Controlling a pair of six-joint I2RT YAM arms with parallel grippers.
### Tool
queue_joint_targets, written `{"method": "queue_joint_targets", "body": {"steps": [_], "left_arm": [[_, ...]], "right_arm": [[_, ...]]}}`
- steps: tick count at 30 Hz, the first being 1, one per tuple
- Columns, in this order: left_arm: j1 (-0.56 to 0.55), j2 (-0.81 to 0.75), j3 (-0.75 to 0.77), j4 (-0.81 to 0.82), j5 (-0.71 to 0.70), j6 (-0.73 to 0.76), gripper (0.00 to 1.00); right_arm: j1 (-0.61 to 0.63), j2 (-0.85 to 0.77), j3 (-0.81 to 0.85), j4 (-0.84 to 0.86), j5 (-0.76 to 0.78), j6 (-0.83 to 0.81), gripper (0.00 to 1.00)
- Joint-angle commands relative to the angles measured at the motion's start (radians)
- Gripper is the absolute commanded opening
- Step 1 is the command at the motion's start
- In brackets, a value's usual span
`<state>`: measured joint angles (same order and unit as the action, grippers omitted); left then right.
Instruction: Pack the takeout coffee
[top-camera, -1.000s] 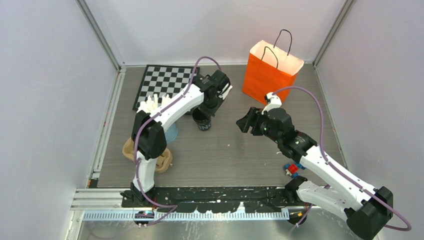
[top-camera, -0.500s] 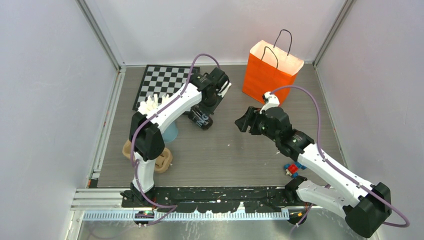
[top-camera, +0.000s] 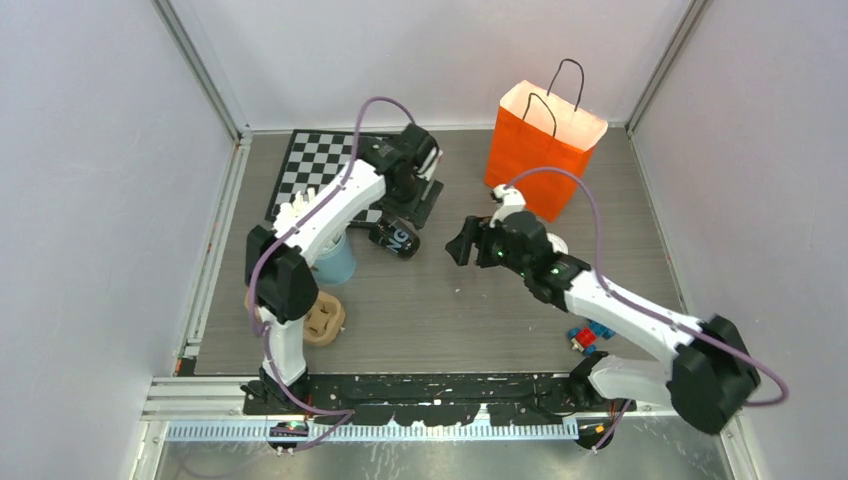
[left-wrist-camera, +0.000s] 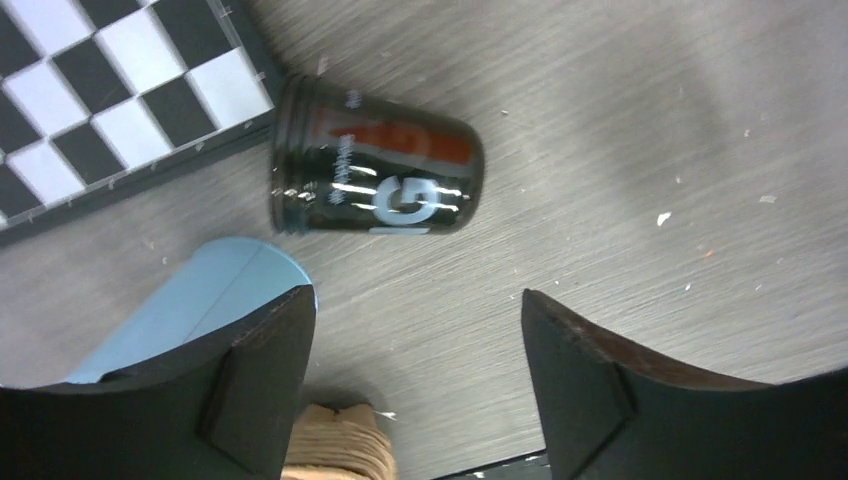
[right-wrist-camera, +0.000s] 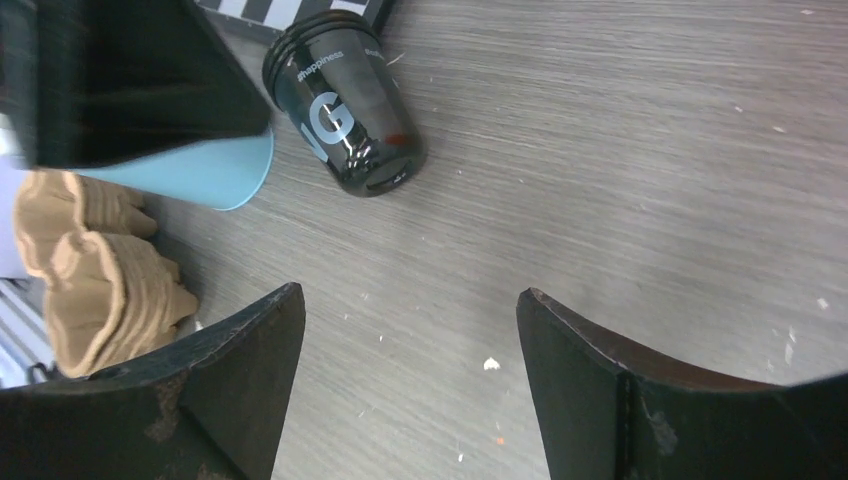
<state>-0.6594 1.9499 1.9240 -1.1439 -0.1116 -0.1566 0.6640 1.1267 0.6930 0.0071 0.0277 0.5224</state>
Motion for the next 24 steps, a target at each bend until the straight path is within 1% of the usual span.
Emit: {"method": "queue_joint_targets", "body": {"steps": [1,2,4,5,7,9,12,16,18,22,24], "left_arm": [[0.09,-0.176,-0.025,0.048,-0.006,-0.091,0.82],[0.108,-0.208,-0.029,0.059,-0.008,-0.109,0.85],[0.149,-0.289,-0.037,0.085,-0.015,-0.146,0.96],[0.168,-0.328,-0.045,0.105,-0.016,-0.163,0.99],[0.197,-0.399,-0.065,0.142,-0.019,-0.182,1.0],[0.208,-0.459,-0.078,0.169,-0.027,-0.187,1.0],[0.208,-0.527,-0.093,0.188,-0.042,-0.184,1.0],[0.208,-0.614,-0.16,0.235,-0.032,-0.183,1.0],[0.208,-0.652,-0.186,0.246,-0.033,-0.176,1.0],[0.208,-0.682,-0.207,0.232,0.003,-0.155,0.99],[0.208,-0.688,-0.207,0.21,0.028,-0.159,0.97]], "right_arm": [[0.027,0.186,0.119,0.166,-0.011,-0.132,0.84],[0.03,0.238,0.15,0.177,-0.013,-0.148,0.87],[0.042,0.328,0.206,0.206,-0.065,-0.19,0.88],[0.056,0.368,0.228,0.225,-0.062,-0.236,0.88],[0.081,0.447,0.278,0.24,-0.051,-0.306,0.89],[0.092,0.52,0.364,0.214,-0.055,-0.352,0.89],[0.1,0.622,0.444,0.192,-0.084,-0.4,0.89],[0.111,0.719,0.521,0.179,-0.117,-0.457,0.89],[0.119,0.769,0.565,0.152,-0.11,-0.484,0.89],[0.126,0.864,0.662,0.059,-0.096,-0.549,0.89],[0.125,0.891,0.679,0.051,-0.096,-0.572,0.88]]}}
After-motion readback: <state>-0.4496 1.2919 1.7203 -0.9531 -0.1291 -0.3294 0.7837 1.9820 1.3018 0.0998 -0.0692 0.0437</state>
